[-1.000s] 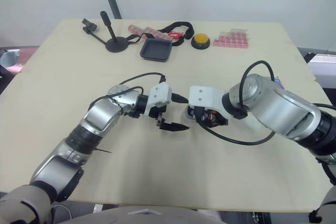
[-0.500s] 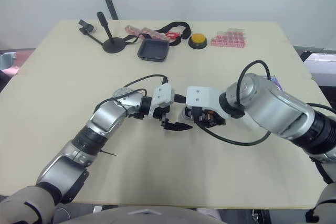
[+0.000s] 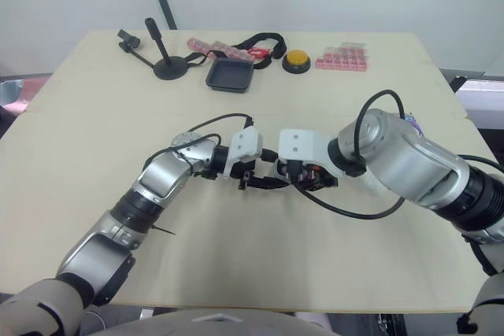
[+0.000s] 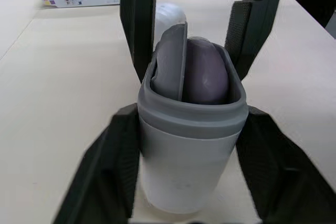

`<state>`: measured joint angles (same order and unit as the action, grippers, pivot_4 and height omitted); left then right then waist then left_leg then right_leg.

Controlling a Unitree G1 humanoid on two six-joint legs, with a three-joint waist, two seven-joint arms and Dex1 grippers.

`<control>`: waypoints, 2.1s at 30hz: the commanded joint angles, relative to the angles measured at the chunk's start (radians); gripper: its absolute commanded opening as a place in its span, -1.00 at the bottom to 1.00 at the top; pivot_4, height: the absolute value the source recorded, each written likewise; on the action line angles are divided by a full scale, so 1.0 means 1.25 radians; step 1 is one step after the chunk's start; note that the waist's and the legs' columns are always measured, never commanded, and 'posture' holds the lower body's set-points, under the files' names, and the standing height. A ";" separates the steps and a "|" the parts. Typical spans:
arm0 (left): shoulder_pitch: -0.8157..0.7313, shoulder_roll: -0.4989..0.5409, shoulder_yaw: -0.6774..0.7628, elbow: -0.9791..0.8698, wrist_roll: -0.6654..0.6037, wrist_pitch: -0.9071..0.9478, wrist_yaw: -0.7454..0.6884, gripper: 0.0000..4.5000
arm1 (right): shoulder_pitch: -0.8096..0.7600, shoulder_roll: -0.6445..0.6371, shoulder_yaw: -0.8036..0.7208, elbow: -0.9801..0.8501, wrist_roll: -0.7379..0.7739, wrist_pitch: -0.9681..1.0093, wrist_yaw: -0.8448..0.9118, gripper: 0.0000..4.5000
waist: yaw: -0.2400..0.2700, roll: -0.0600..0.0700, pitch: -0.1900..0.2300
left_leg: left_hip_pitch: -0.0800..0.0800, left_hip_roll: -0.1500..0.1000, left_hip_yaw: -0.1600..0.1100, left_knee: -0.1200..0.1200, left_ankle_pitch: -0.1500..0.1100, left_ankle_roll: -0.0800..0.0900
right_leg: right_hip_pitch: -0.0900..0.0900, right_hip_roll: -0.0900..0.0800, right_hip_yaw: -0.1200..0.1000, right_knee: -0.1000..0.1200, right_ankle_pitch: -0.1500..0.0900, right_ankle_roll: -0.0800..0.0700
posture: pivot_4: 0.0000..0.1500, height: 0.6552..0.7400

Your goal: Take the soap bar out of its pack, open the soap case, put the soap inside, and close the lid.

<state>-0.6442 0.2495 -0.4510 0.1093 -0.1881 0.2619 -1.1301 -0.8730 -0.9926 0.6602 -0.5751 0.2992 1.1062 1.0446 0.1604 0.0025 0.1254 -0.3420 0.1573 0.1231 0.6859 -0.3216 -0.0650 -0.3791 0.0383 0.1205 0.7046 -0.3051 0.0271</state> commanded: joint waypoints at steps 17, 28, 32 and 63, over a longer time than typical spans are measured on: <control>0.000 0.021 0.060 0.002 -0.048 -0.045 -0.072 -0.14 | 0.219 0.019 -0.267 0.026 0.070 -0.103 -0.007 0.99 | 0.004 0.000 0.000 | 0.000 0.002 0.001 0.001 0.000 0.000 | 0.000 0.000 0.001 0.000 0.000 0.000 | 1.00 1.00; 0.119 0.045 0.179 0.017 -0.152 -0.182 -0.145 -0.14 | 0.538 0.199 -0.547 0.095 0.206 -0.458 0.049 0.99 | 0.004 0.001 0.000 | -0.010 0.003 0.000 0.002 0.000 0.000 | -0.001 0.002 0.001 -0.004 0.000 0.000 | 1.00 1.00; 0.148 0.039 0.191 0.033 -0.161 -0.204 -0.151 -0.14 | 0.616 0.245 -0.518 0.124 0.181 -0.599 0.097 0.99 | 0.005 0.001 -0.001 | -0.008 0.003 -0.001 0.003 0.000 0.000 | -0.001 0.001 -0.002 -0.003 0.000 0.000 | 1.00 1.00; 0.181 0.069 0.185 0.051 -0.143 -0.226 -0.159 -0.14 | 1.032 0.273 -1.037 0.198 0.267 -0.773 -0.012 0.99 | 0.003 0.001 -0.001 | -0.013 0.003 -0.002 0.001 0.000 0.000 | -0.001 -0.001 -0.005 -0.008 0.000 0.000 | 1.00 1.00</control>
<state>-0.4007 0.3321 -0.2350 0.1942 -0.3510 -0.0228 -1.3276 0.4062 -0.6531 -0.5661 -0.3583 0.6247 0.1700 1.0323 0.1645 0.0035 0.1239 -0.3580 0.1614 0.1210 0.6876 -0.3221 -0.0649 -0.3799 0.0373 0.1148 0.6946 -0.3050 0.0272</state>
